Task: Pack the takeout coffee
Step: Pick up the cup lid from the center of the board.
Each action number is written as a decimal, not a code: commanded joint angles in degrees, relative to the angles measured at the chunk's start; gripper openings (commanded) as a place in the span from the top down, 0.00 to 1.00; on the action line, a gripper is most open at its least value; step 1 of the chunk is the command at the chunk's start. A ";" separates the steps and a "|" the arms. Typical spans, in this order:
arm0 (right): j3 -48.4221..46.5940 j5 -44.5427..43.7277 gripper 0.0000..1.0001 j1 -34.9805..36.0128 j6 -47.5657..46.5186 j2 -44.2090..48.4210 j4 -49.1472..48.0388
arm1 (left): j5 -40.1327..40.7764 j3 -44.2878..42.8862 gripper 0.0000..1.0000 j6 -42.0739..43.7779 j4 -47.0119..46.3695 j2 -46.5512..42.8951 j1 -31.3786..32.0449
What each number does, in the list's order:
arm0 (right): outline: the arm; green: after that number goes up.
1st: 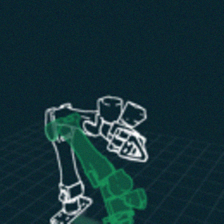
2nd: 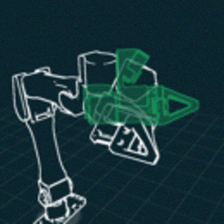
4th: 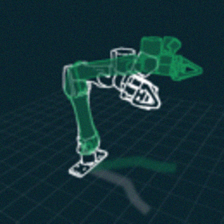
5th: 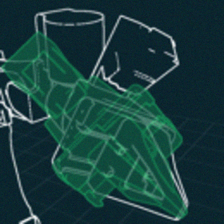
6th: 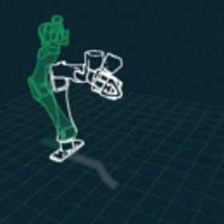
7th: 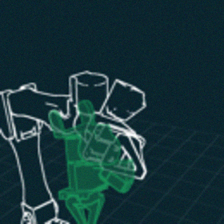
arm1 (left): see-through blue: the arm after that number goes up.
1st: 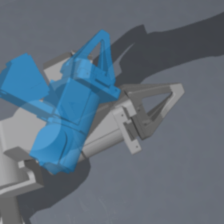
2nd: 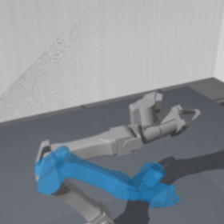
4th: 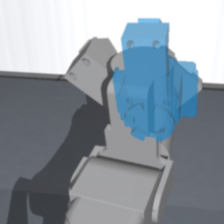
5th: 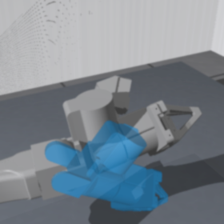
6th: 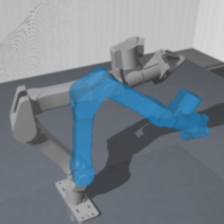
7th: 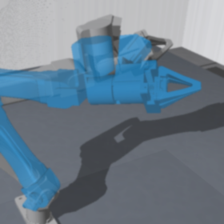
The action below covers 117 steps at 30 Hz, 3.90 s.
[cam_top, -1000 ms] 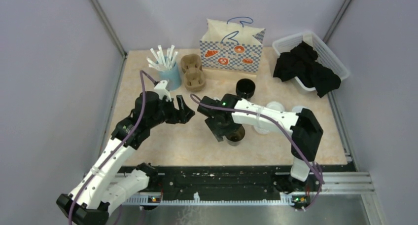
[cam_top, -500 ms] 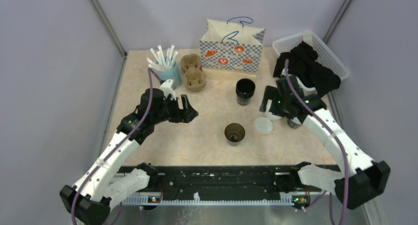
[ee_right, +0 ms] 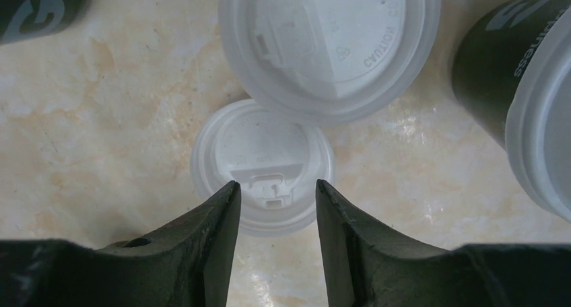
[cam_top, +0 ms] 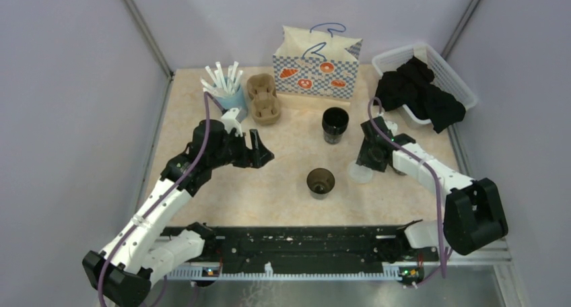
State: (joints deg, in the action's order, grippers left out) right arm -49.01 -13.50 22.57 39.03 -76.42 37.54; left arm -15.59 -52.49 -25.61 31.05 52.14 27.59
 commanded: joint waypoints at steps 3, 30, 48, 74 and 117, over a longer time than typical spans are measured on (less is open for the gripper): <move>4.41 -2.33 0.56 -0.99 1.14 -0.29 -4.32 | -1.05 -1.83 0.16 -0.50 -2.48 -0.57 0.20; -24.22 -5.14 1.00 12.53 -22.47 6.67 15.54 | -22.18 -18.34 0.21 -10.39 -6.65 21.37 2.48; -48.09 -9.81 1.00 29.66 -24.99 -9.72 20.07 | -1.47 -28.74 0.46 -5.24 5.32 30.42 6.19; -54.14 4.41 0.35 24.69 -21.65 -5.83 19.95 | -33.89 -13.96 1.00 -24.55 -19.37 29.41 -4.48; -22.37 57.87 0.03 12.34 25.57 3.74 -54.44 | -42.33 -1.15 1.00 -99.77 -130.05 36.50 -5.48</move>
State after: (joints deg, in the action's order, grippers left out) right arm -70.50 43.33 34.48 66.22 -71.79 -15.18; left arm -57.69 -50.78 -119.81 -83.20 87.94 21.04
